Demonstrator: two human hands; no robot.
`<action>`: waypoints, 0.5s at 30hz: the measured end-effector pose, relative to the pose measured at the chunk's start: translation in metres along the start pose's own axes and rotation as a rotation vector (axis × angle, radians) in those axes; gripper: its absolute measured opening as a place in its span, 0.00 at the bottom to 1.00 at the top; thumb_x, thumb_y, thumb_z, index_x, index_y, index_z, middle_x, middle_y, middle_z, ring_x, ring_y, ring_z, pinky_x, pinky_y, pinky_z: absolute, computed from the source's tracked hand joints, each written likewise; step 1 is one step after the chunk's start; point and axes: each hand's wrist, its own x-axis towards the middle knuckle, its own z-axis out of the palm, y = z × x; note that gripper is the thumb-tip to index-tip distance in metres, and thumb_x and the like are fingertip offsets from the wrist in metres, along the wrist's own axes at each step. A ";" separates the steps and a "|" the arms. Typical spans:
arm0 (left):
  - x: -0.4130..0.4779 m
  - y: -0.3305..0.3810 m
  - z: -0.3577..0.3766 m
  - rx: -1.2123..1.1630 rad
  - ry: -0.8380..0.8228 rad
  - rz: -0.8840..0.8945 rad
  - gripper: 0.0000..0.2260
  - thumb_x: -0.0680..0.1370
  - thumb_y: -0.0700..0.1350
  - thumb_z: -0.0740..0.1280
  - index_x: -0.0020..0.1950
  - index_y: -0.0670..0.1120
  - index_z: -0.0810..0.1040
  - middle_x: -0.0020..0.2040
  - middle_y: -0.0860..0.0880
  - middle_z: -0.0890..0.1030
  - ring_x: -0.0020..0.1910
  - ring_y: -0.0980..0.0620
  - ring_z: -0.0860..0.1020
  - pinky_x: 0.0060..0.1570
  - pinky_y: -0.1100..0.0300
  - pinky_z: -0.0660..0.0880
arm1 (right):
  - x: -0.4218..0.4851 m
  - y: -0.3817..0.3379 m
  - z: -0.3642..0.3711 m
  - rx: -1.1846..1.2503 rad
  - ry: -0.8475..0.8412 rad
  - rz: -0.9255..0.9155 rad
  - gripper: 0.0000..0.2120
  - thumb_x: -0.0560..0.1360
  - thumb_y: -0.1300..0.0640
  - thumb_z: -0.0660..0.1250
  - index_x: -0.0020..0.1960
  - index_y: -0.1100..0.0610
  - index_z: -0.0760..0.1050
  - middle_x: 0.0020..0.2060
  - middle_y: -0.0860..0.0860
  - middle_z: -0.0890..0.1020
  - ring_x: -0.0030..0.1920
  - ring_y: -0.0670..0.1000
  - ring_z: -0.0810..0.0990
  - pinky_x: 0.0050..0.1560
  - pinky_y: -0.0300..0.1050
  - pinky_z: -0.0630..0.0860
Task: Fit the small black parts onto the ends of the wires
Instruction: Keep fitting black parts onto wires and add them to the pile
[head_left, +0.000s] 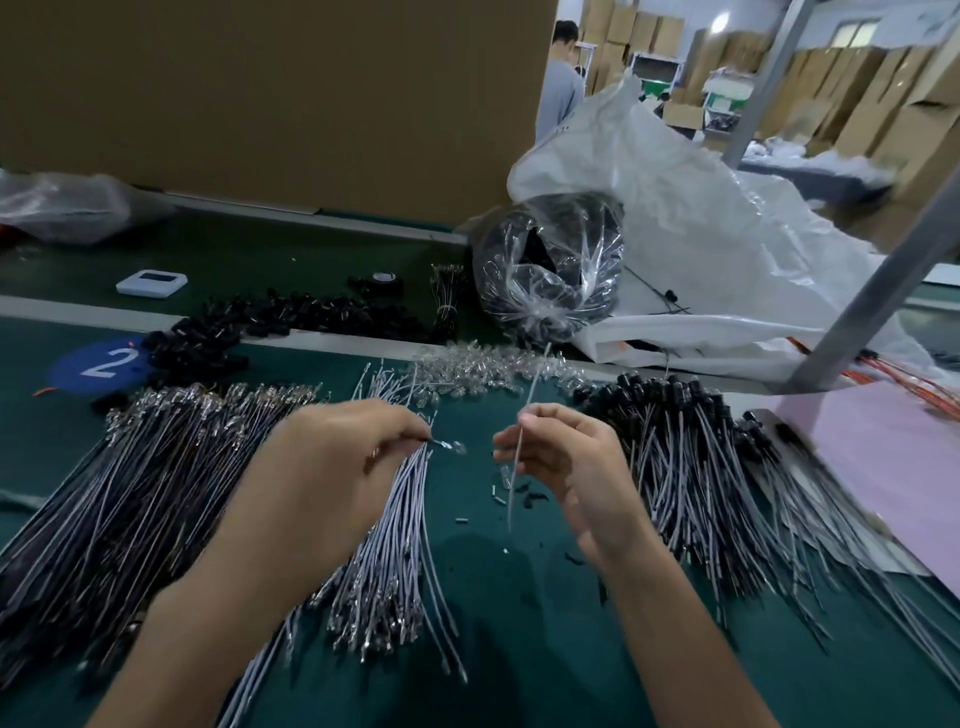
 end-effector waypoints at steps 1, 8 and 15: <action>0.001 0.007 0.006 -0.026 -0.049 0.085 0.09 0.72 0.34 0.75 0.48 0.45 0.86 0.44 0.54 0.85 0.37 0.57 0.83 0.38 0.60 0.81 | -0.001 0.000 0.001 0.009 -0.048 0.029 0.07 0.78 0.62 0.64 0.42 0.58 0.77 0.39 0.57 0.86 0.39 0.52 0.84 0.39 0.40 0.78; 0.005 0.022 0.043 -0.155 -0.205 0.284 0.08 0.71 0.33 0.71 0.46 0.44 0.85 0.46 0.52 0.86 0.46 0.53 0.83 0.45 0.58 0.79 | -0.005 0.003 0.005 -0.005 -0.134 0.057 0.09 0.77 0.62 0.66 0.38 0.57 0.78 0.36 0.54 0.84 0.31 0.45 0.80 0.32 0.35 0.74; 0.003 0.021 0.056 -0.142 -0.326 0.287 0.08 0.74 0.34 0.69 0.47 0.45 0.84 0.45 0.52 0.84 0.45 0.50 0.81 0.42 0.53 0.79 | -0.005 0.005 0.007 0.095 -0.026 0.027 0.06 0.79 0.61 0.65 0.44 0.60 0.77 0.42 0.60 0.86 0.43 0.56 0.86 0.39 0.42 0.80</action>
